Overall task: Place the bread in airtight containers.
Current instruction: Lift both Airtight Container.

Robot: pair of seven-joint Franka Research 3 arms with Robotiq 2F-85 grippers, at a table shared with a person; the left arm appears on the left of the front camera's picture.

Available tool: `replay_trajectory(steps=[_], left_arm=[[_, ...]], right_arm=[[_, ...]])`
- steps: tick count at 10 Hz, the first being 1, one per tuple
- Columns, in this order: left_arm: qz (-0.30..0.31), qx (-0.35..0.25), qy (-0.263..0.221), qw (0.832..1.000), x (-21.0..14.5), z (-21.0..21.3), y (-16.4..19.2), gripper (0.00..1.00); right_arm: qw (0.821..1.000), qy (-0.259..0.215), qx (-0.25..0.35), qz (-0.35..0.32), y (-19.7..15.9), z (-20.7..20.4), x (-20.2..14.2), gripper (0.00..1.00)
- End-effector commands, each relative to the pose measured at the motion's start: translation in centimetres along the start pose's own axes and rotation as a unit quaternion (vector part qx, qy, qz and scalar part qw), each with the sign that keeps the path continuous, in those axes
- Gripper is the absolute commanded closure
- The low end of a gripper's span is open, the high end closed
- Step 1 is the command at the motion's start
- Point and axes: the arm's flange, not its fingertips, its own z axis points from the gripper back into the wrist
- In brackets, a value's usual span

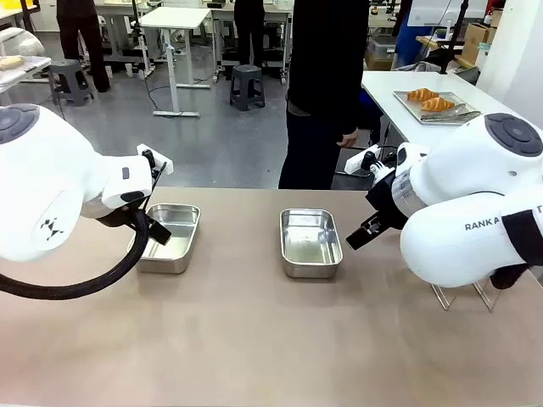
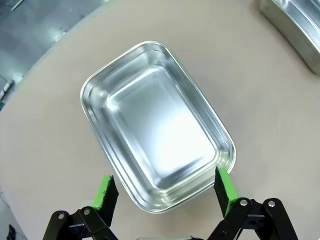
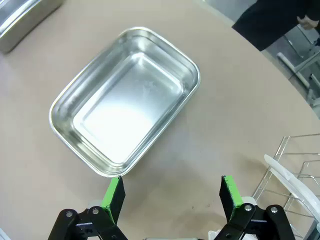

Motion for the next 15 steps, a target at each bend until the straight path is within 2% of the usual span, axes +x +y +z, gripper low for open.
replay_trajectory(steps=[1, 9, 10, 12, 13, 14, 15], left_arm=[[0.000, 0.000, 0.000, 1.000, 0.0, 0.0, 0.0, 0.00], [0.000, 0.000, 0.000, 1.000, 0.0, 0.0, 0.0, 0.00], [0.003, -0.029, -0.017, 0.999, 1.8, 1.7, 1.5, 0.00], [0.030, -0.046, -0.030, 0.998, 5.2, 7.0, 5.5, 0.00], [0.035, -0.069, -0.041, 0.996, 6.2, 9.7, 7.7, 0.00], [0.021, -0.105, -0.048, 0.993, 6.5, 11.6, 10.0, 0.00], [-0.015, -0.154, -0.053, 0.987, 6.2, 13.5, 12.8, 0.00]], right_arm=[[1.000, 0.000, 0.000, 0.000, 0.0, 0.0, 0.0, 0.00], [1.000, 0.000, 0.000, 0.000, 0.0, 0.0, 0.0, 0.00], [1.000, -0.027, -0.004, -0.001, -0.8, 2.6, 2.5, 0.00], [0.997, -0.063, -0.021, -0.046, -3.5, 8.7, 7.2, 0.00], [0.994, -0.089, 0.000, -0.056, -5.2, 11.5, 8.1, 0.00], [0.993, -0.105, 0.034, -0.049, -7.7, 14.5, 7.6, 0.00], [0.993, -0.100, 0.058, -0.024, -10.9, 16.7, 6.3, 0.00]])
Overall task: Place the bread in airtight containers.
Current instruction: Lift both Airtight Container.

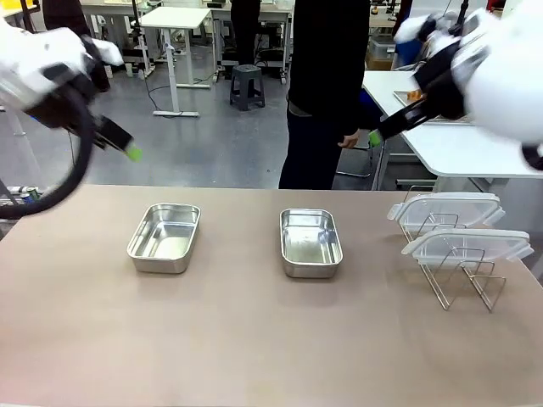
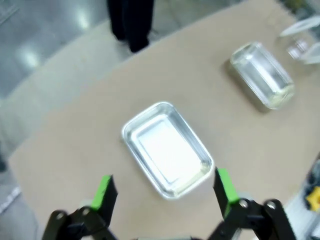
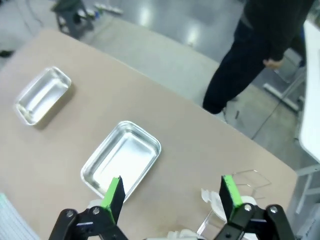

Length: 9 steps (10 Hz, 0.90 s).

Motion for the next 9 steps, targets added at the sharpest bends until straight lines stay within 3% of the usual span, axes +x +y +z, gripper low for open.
replay_trajectory(steps=[1, 3, 6, 7, 9], left_arm=[[-0.056, -0.103, -0.001, 0.993, -1.5, 2.4, 6.1, 0.00], [-0.081, -0.187, -0.063, 0.977, -6.0, 6.5, 12.2, 0.00], [-0.128, -0.202, -0.136, 0.962, -14.2, 9.0, 18.5, 0.00], [-0.133, -0.209, -0.159, 0.956, -15.1, 7.6, 16.2, 0.00], [-0.110, -0.214, -0.206, 0.948, -15.0, 6.8, 16.7, 0.00]], right_arm=[[0.995, -0.002, 0.092, 0.027, -7.0, 3.5, -2.9, 0.00], [0.980, -0.074, 0.177, 0.053, -12.9, 7.5, -9.0, 0.00], [0.960, -0.173, 0.205, 0.074, -16.8, 9.9, -17.8, 0.00], [0.957, -0.197, 0.201, 0.071, -17.3, 10.1, -19.6, 0.00], [0.952, -0.222, 0.203, 0.055, -18.1, 9.8, -20.1, 0.00]])
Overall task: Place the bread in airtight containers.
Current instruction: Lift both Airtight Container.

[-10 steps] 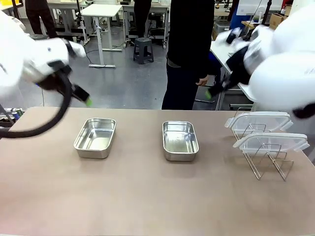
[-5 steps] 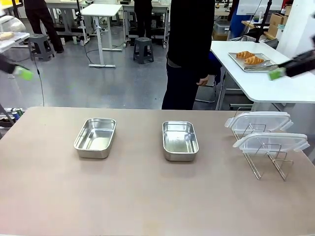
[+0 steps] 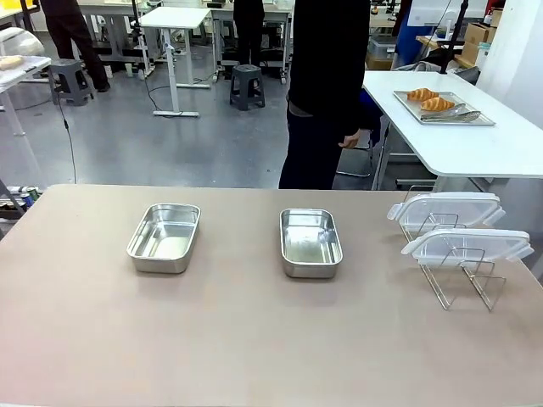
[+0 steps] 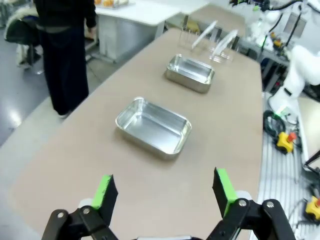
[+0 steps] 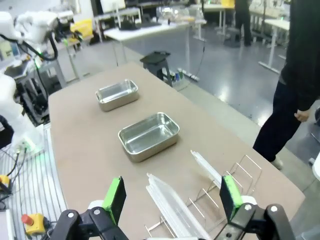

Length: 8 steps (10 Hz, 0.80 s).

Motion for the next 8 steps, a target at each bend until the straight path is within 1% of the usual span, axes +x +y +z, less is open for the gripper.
replay_trajectory(steps=[1, 2, 8], left_arm=[[0.009, 0.017, -0.036, 0.999, 1.7, -2.4, -0.8, 0.00], [0.000, 0.000, 0.000, 1.000, 0.0, 0.0, 0.0, 0.00], [0.000, 0.000, 0.000, 1.000, 0.0, 0.0, 0.0, 0.00]], right_arm=[[1.000, -0.017, 0.005, -0.007, -0.7, -1.8, 0.4, 0.00], [1.000, 0.000, 0.000, 0.000, 0.0, 0.0, 0.0, 0.00], [1.000, 0.000, 0.000, 0.000, 0.0, 0.0, 0.0, 0.00]])
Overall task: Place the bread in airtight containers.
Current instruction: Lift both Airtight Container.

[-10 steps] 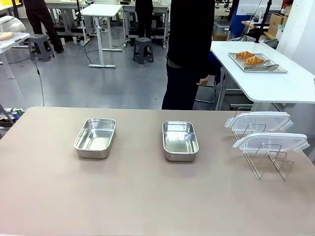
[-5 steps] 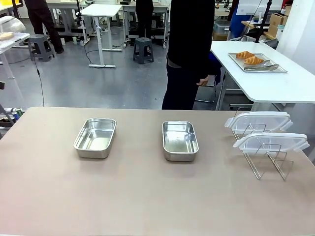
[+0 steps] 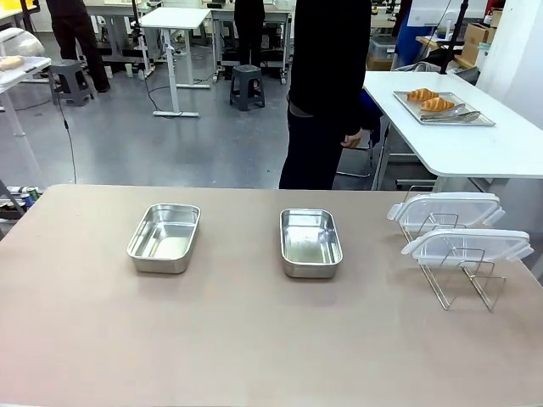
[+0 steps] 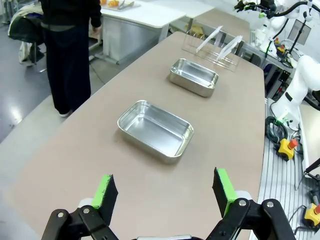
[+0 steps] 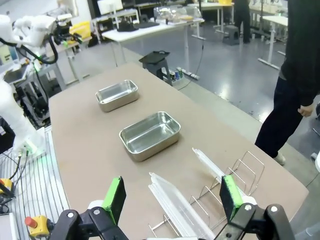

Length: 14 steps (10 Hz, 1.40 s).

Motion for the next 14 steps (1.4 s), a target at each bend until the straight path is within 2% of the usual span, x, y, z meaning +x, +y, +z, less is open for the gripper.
replay_trajectory(steps=[1, 14], left_arm=[[-0.013, -0.009, 0.002, 1.000, -0.04, 0.22, 0.12, 0.00], [-0.013, -0.009, 0.002, 1.000, -0.04, 0.22, 0.12, 0.00]], right_arm=[[1.000, -0.008, 0.000, 0.014, -0.28, 0.04, 0.14, 0.00], [1.000, -0.008, 0.000, 0.014, -0.28, 0.04, 0.14, 0.00]])
